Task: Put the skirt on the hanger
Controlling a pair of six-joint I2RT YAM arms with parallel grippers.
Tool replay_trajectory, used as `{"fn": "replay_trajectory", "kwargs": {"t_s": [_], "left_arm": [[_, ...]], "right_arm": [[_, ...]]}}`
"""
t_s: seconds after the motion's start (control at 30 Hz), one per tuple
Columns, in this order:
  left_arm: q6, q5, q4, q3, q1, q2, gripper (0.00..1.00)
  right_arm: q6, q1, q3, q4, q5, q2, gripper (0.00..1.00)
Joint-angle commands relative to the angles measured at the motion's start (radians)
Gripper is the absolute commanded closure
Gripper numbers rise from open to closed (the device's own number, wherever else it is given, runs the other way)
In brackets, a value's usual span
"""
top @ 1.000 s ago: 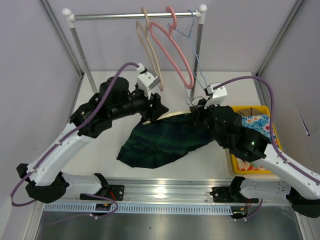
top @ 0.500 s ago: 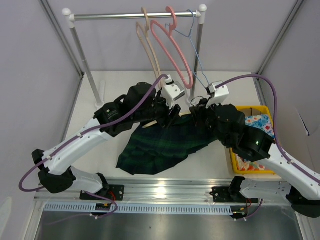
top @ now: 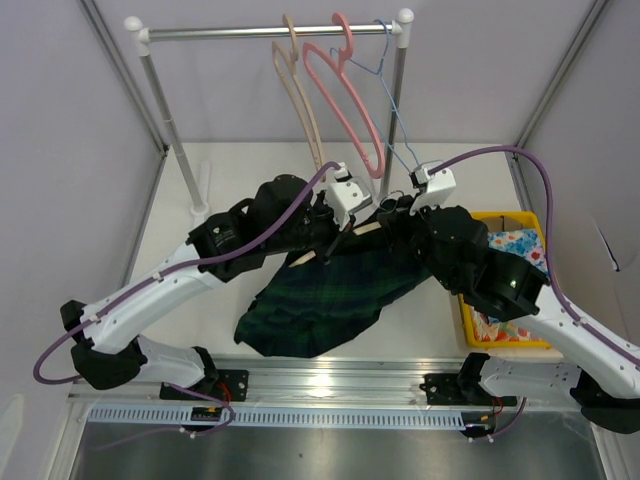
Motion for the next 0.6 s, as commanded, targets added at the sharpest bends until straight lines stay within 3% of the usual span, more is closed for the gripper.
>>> {"fn": "replay_trajectory", "kwargs": {"t_s": [0.0,0.37,0.57], "left_arm": [[0.012,-0.058,0.032,-0.019,0.012,-0.059,1.0],[0.007,-0.093,0.066,-0.043,0.014,-0.102,1.0],[-0.007,-0.113,0.098,-0.08,0.019,-0.151,1.0]], "right_arm": [[0.019,-0.006,0.059,0.094,0.018,-0.029,1.0],[0.039,-0.013,0.043,0.079,0.028,-0.039,1.0],[0.057,-0.022,0.033,0.05,0.061,-0.058,0.75]]}}
